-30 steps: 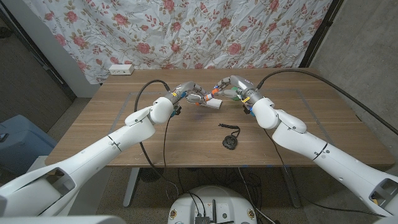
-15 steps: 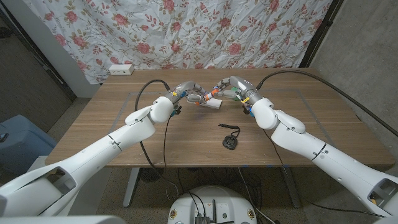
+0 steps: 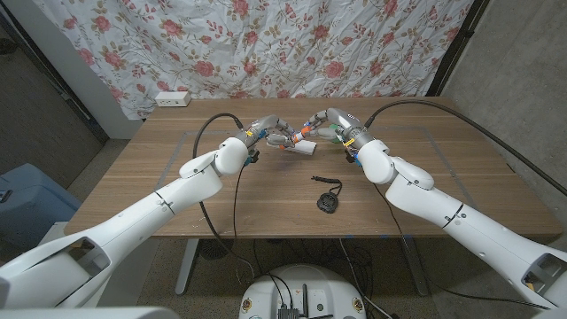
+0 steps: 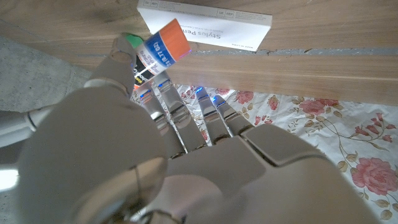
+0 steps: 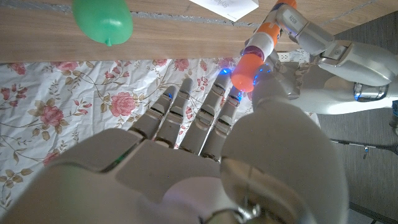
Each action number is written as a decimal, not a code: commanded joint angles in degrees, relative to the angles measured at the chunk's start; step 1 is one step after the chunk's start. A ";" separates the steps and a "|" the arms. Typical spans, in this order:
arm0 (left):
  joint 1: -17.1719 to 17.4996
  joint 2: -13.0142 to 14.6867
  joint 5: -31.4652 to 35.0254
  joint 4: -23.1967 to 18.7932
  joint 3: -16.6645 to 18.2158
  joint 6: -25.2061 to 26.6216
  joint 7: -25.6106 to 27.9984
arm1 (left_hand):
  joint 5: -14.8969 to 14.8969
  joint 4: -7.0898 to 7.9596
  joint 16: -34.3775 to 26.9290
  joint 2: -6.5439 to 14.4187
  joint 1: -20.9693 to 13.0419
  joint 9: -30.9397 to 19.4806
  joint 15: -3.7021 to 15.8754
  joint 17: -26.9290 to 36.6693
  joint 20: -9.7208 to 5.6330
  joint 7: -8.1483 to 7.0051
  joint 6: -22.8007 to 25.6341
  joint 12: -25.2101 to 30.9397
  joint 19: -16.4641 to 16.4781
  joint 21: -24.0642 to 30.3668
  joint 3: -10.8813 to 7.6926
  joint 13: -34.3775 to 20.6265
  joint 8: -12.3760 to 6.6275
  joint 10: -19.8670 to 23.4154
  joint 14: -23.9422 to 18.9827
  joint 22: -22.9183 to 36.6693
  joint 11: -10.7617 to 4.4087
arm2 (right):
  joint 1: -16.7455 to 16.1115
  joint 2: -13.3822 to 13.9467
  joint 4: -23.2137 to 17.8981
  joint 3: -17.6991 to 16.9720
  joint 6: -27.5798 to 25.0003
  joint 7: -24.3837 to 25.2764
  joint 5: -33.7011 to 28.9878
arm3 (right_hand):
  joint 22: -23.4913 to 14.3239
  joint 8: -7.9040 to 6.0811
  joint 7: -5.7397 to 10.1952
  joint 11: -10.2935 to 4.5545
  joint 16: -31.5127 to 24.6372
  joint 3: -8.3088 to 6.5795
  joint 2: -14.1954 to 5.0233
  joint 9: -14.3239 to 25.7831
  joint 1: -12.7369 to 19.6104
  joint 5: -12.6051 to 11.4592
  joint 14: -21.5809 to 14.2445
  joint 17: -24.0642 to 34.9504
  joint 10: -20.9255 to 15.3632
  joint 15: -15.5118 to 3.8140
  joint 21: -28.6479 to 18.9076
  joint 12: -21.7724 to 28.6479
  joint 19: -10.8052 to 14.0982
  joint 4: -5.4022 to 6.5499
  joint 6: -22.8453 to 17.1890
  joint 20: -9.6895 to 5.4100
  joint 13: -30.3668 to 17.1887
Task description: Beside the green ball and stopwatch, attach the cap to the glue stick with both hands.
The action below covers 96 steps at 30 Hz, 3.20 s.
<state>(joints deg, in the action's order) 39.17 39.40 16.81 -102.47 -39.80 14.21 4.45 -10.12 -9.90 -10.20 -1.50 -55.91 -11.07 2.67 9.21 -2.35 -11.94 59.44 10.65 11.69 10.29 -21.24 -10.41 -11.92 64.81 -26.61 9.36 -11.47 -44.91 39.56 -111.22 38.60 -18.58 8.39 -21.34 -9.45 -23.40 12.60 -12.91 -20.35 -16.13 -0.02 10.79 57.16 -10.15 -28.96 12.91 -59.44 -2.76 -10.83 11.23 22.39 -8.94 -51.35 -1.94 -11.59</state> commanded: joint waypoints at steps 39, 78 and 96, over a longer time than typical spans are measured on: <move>-0.52 -0.50 -0.10 1.00 -0.22 -0.37 0.26 | -0.27 0.18 0.09 4.64 3.94 -0.24 6.28 0.10 -2.21 4.67 4.91 0.24 -0.22 0.26 -0.71 -0.59 -0.25 1.49 0.09 0.11 -1.14 | 0.41 -0.66 1.08 0.64 -0.70 0.46 0.90 | -0.18 0.69 -0.06 0.18 -0.43 0.59 -0.80 0.13 -0.10 -0.38 0.27 0.27 0.22 -7.97 0.02 -0.04 -0.07 0.17 -0.52 -0.07 -0.21; -0.54 -0.76 -0.01 0.87 -0.31 0.10 0.58 | -0.26 0.17 0.07 4.65 4.01 -0.24 6.21 0.10 -2.18 4.69 4.88 0.23 -0.22 0.26 -0.77 -0.59 -0.25 1.50 0.07 0.11 -1.13 | -0.62 -1.11 0.54 0.85 -2.19 2.27 1.29 | -0.18 0.96 -0.07 0.19 -0.56 0.89 -0.94 0.16 -0.12 -0.39 0.24 0.29 0.15 -7.97 -0.02 0.01 0.01 0.16 -0.79 0.01 -0.23; -0.56 -0.54 -0.11 0.93 -0.35 -0.10 0.26 | -0.26 0.18 0.08 4.69 4.05 -0.24 6.24 0.10 -2.17 4.68 4.87 0.22 -0.22 0.25 -0.80 -0.59 -0.25 1.44 0.08 0.11 -1.14 | -0.02 -1.51 0.51 1.18 -2.36 2.04 1.33 | -0.18 1.02 -0.07 0.18 -0.66 1.06 -1.01 0.19 -0.06 -0.43 0.20 0.29 0.01 -7.96 -0.08 0.06 0.19 0.13 -1.17 -0.08 -0.24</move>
<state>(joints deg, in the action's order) 38.62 38.76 16.79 -101.55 -40.21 14.06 4.94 -9.91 -9.97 -10.20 -1.40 -56.01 -11.06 2.67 9.20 -2.34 -11.83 59.36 10.57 11.69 10.29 -21.30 -10.41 -11.92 64.67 -26.62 9.36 -11.60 -45.43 38.30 -110.79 39.54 -20.79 10.66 -19.99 -9.45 -22.49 12.60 -12.90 -20.79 -15.10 -0.63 10.81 57.32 -10.15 -28.97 12.91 -59.46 -2.76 -10.82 11.23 22.39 -8.85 -52.00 -1.94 -11.58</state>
